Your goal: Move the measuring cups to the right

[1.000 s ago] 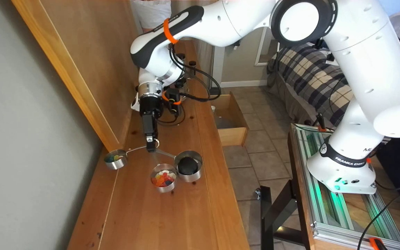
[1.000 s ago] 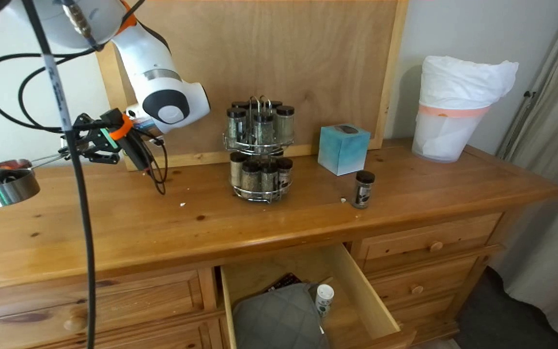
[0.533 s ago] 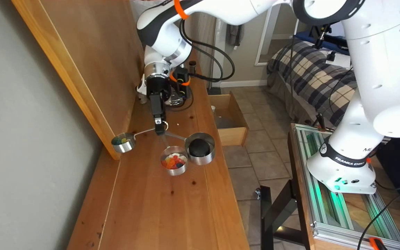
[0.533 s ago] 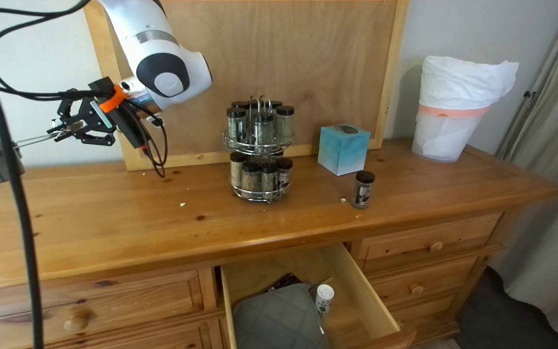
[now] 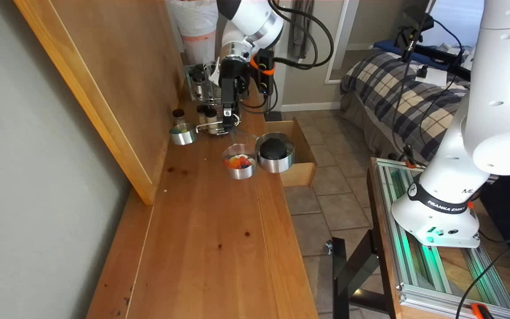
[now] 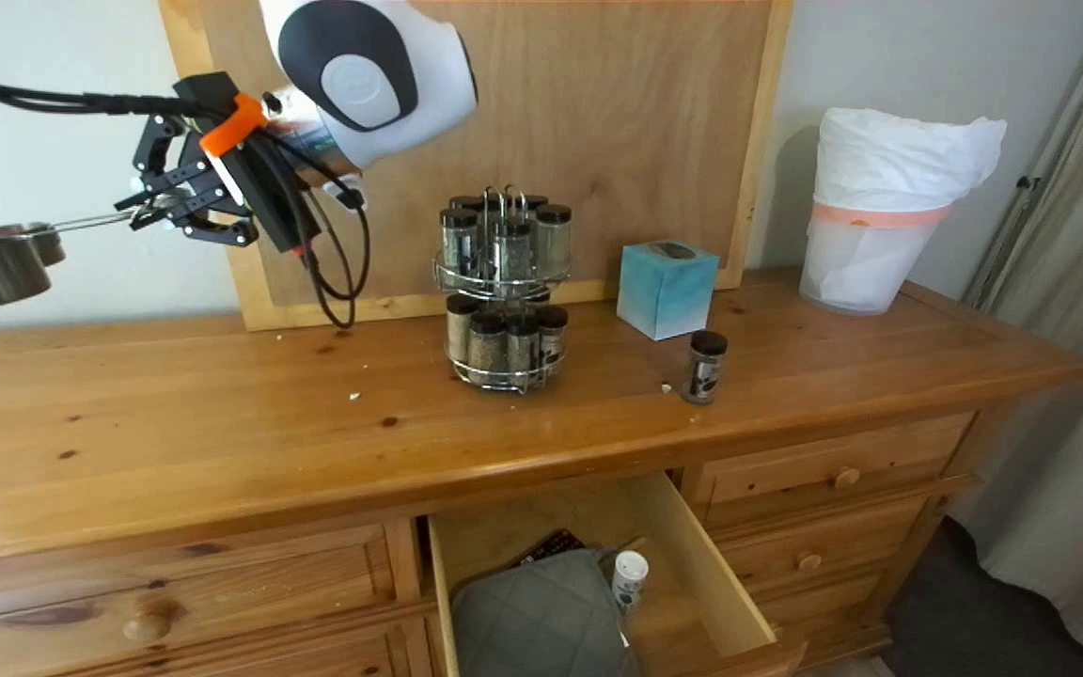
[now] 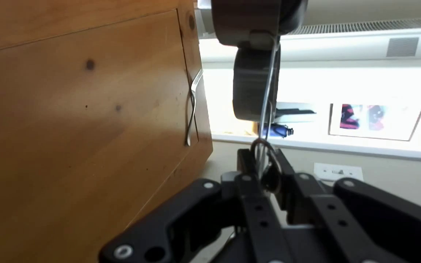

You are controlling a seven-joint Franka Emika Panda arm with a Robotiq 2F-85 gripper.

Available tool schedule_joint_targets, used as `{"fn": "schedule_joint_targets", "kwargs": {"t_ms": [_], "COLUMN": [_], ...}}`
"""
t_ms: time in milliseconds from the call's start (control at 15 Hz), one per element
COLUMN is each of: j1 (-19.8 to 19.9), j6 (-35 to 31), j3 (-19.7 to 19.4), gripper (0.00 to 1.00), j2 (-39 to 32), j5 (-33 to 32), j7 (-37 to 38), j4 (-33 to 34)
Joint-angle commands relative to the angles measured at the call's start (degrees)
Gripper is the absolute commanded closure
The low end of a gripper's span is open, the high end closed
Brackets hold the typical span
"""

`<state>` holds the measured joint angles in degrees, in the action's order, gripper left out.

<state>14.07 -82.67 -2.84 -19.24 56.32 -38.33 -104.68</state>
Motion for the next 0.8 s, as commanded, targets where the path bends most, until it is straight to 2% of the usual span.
{"fn": "schedule_joint_targets", "kwargs": {"t_ms": [0, 400, 733], "j1": [2.3, 4.2, 5.5], "j6": [0.6, -0.3, -2.5], "j3": [-4.4, -10.5, -14.3], "gripper": [0.96, 0.96, 0.96], "j2": [7.5, 13.0, 14.8], "j5": [5.1, 7.9, 10.0], "j7": [0.2, 0.4, 1.3], "j4": [-7.2, -11.4, -12.9]}}
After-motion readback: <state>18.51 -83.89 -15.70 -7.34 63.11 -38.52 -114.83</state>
